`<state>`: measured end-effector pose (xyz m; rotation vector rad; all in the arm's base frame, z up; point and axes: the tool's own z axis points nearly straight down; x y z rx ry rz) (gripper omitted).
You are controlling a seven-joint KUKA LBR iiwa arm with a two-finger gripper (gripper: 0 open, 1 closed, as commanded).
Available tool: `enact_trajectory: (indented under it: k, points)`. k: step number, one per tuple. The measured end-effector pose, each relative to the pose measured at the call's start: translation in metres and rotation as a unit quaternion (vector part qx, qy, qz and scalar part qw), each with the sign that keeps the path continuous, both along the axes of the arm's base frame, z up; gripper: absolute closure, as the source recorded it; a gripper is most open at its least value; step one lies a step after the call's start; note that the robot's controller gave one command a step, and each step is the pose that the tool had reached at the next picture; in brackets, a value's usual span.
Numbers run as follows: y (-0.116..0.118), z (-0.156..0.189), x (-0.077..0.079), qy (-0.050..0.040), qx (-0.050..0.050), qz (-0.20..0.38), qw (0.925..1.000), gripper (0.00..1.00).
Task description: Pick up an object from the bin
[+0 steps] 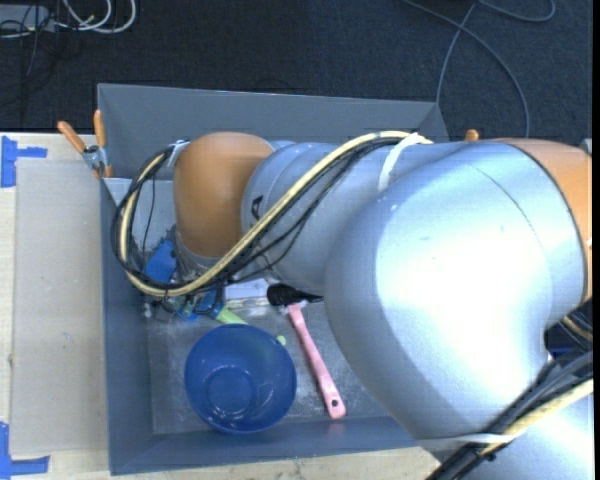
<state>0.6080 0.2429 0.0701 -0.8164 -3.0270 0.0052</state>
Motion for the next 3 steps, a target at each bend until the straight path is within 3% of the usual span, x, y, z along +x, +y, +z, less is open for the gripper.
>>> enact_trajectory:
  k: [2, 3]
  points:
    - [-0.001, 0.015, -0.002, 0.0036, -0.001, -0.001, 1.0, 1.0]
    - [-0.001, 0.051, -0.002, 0.0047, -0.002, -0.001, 1.0, 1.0]
